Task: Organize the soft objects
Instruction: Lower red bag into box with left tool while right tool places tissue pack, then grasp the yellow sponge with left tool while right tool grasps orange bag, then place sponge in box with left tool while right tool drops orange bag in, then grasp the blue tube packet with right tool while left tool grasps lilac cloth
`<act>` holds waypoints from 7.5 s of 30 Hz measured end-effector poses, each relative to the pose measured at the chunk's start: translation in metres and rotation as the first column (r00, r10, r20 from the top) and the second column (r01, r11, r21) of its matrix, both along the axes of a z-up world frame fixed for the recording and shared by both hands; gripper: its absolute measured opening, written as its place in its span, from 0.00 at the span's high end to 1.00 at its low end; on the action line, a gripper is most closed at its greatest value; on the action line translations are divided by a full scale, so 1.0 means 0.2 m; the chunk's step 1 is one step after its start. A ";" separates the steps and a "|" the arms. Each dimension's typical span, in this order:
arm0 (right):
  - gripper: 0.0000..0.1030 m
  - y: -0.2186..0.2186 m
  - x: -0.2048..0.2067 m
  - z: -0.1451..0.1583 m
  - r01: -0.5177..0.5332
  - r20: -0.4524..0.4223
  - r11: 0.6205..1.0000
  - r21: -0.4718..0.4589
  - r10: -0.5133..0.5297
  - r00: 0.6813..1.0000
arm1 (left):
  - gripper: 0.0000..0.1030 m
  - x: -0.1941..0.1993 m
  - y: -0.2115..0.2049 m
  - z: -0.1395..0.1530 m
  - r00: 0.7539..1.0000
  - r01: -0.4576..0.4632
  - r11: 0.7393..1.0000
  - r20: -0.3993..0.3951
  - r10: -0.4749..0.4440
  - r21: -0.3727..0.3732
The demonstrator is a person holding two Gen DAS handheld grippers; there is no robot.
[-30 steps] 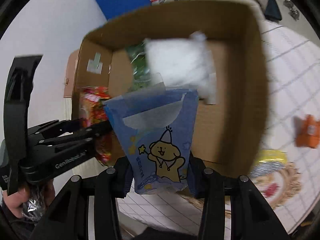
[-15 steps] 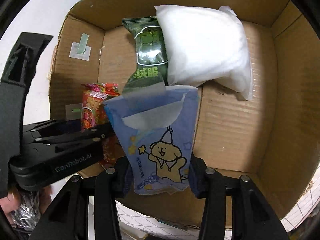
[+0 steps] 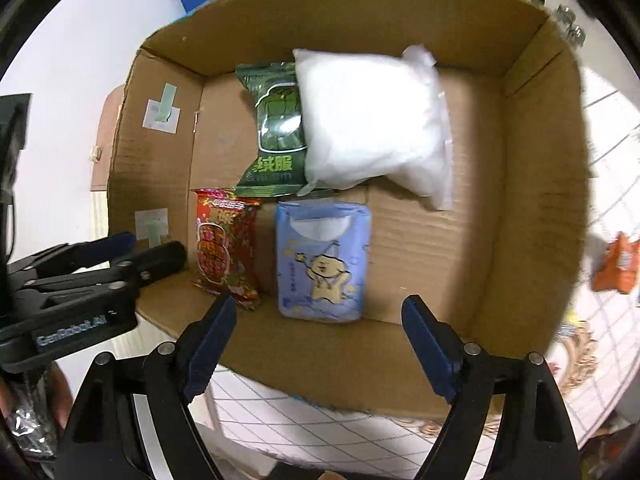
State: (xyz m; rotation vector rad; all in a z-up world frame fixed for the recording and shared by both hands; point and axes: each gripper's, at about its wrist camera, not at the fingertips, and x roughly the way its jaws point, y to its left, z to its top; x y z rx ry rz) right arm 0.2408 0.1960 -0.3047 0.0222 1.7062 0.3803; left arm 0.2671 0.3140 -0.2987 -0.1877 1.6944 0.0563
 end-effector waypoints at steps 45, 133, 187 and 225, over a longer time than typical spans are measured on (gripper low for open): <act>0.00 -2.04 -0.13 0.35 0.397 0.235 0.911 -0.109 -0.364 0.901 | 0.04 -0.16 -1.79 0.24 0.727 0.625 0.749 0.186 -0.661 0.220; 0.17 -0.46 0.14 -0.26 0.199 -0.150 0.979 -0.045 -0.203 0.968 | 0.47 0.30 0.04 -0.28 0.995 -0.057 0.996 -0.085 0.052 -0.067; 0.00 -0.95 -0.44 0.81 0.171 0.370 0.985 0.025 -0.168 0.913 | 0.00 -0.59 -0.71 0.90 0.858 0.011 0.993 0.508 -0.069 0.116; 0.84 -2.51 0.58 -0.45 0.251 0.089 0.948 -0.196 -0.238 0.967 | 0.00 0.54 -2.25 -0.27 0.975 0.157 0.954 0.115 -0.191 0.257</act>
